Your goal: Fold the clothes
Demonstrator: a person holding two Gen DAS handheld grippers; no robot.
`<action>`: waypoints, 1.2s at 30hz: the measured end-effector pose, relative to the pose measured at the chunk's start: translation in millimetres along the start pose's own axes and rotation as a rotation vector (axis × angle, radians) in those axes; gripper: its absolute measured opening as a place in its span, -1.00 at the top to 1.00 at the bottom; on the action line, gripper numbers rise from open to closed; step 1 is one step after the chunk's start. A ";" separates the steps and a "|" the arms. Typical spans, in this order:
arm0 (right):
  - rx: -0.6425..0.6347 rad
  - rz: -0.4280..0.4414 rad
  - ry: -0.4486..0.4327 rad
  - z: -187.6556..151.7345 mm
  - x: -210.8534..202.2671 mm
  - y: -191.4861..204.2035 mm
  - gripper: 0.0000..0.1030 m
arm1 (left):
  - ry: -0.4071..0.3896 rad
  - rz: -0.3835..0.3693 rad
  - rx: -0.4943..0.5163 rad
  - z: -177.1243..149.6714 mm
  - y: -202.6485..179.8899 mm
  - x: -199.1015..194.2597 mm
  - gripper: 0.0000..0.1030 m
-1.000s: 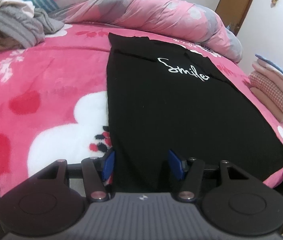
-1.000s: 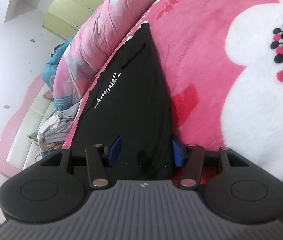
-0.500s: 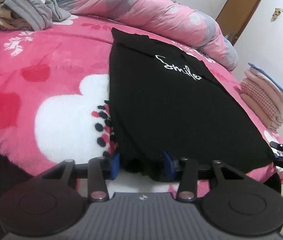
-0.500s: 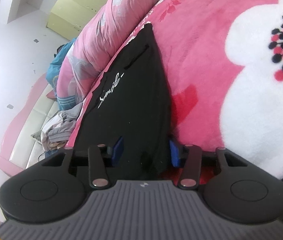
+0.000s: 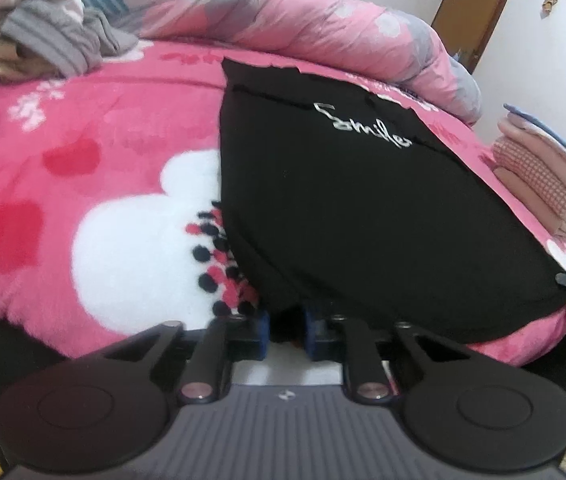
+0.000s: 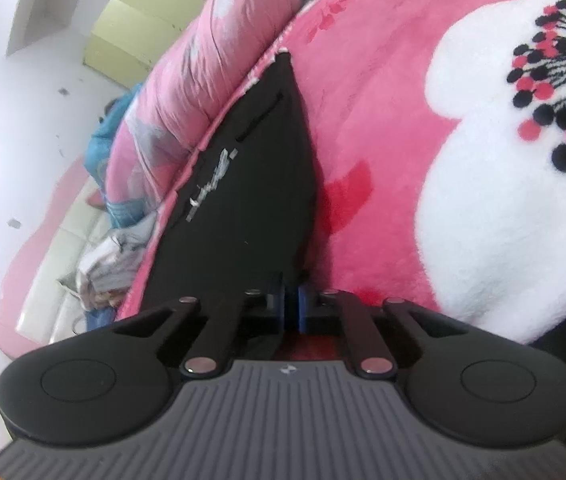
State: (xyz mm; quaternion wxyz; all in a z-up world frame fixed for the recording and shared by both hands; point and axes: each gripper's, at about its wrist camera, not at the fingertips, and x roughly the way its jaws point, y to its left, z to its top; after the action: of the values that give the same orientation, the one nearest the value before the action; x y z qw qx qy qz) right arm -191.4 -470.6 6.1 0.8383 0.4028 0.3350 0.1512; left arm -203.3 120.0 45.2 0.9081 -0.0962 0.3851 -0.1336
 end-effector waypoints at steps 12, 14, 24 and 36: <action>-0.077 0.101 -0.136 5.2 -28.1 41.2 0.94 | -0.219 -0.070 -0.025 21.3 -10.7 -48.6 0.94; -0.092 0.128 -0.153 6.4 -33.2 47.9 0.94 | -0.241 -0.090 -0.026 23.5 -13.2 -58.9 0.94; -0.153 0.241 -0.220 9.0 -63.5 75.0 0.94 | -0.416 -0.188 -0.024 28.7 -15.5 -118.7 0.95; -0.239 0.326 -0.301 -21.4 -130.2 110.1 0.94 | -0.571 -0.318 -0.099 5.8 -1.4 -185.8 0.95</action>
State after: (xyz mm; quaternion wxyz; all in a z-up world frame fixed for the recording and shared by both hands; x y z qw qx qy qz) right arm -299.2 -457.1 139.2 0.8849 0.3676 0.1166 0.2612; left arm -323.4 177.9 174.7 0.9414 -0.2325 0.1014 -0.2223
